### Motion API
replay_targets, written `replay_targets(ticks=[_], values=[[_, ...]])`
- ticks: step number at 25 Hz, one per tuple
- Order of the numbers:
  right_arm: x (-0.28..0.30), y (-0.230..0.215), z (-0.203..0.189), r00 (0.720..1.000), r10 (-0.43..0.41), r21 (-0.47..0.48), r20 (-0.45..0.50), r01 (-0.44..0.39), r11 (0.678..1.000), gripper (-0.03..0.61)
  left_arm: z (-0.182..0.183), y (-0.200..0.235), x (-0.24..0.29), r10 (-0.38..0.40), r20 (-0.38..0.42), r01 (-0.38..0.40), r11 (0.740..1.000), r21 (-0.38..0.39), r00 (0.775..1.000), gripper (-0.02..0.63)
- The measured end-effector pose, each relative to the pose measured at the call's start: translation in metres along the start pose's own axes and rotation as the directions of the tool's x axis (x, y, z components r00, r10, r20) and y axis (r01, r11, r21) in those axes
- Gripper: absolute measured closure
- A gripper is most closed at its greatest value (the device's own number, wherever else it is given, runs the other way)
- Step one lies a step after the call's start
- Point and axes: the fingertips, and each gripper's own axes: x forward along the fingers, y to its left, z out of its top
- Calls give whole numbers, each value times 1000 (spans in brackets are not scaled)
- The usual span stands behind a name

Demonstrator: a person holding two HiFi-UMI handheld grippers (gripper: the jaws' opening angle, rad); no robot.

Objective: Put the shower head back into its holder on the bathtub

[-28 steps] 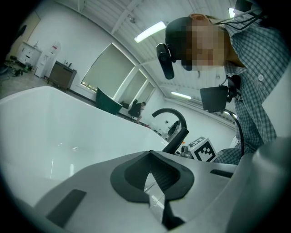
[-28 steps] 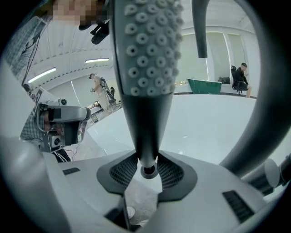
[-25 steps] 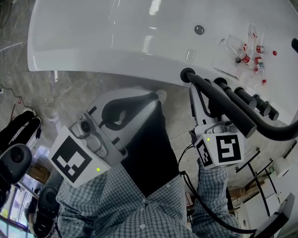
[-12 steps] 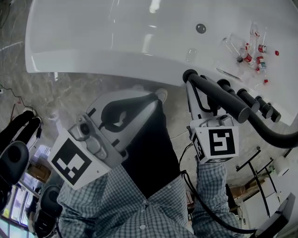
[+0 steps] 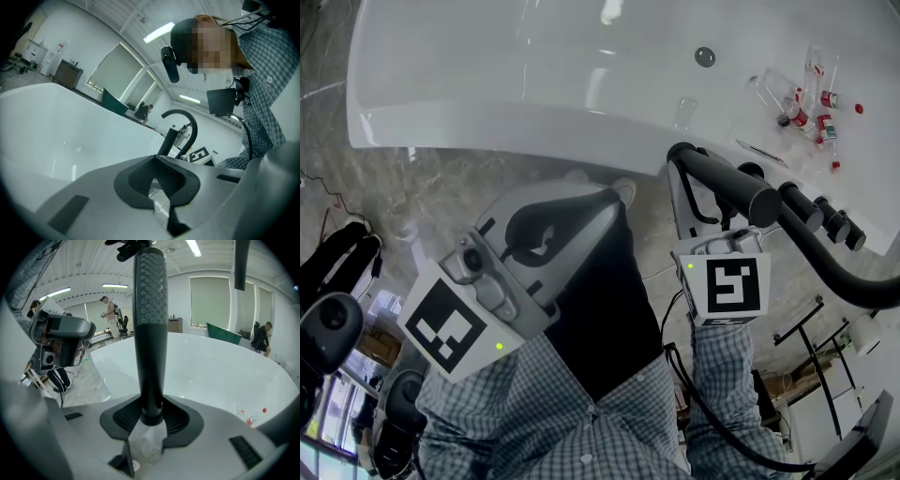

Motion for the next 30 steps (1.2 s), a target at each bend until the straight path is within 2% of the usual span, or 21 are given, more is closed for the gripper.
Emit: replay_targets(ticks=[4, 9, 13, 18, 22, 26, 30], values=[[1, 2, 2, 1000, 0, -19, 20, 0, 1000, 445, 2, -1, 2, -4, 3, 4, 1000, -1, 1000, 606], [3, 2, 10, 996, 17, -52, 89, -12, 999, 445, 1, -3, 5, -10, -3, 10, 1000, 5, 1000, 606], [4, 2, 3, 999, -4, -85, 43, 8, 996, 443, 1, -5, 6, -16, -11, 16, 1000, 13, 1000, 606], [-1, 5, -9, 1000, -10, -38, 8, 10, 999, 440, 1, -8, 6, -25, -24, 25, 999, 22, 999, 606], [-6, 6, -3, 999, -11, -58, 39, 13, 998, 440, 1, -9, 6, -31, -32, 32, 999, 30, 999, 606], [-18, 4, -9, 999, -25, -29, 20, 26, 999, 440, 2, -15, 8, -37, -33, 38, 999, 37, 999, 606], [-32, 2, -2, 996, -28, -67, 81, 34, 997, 440, 4, -24, 11, -50, -37, 52, 997, 50, 998, 606]])
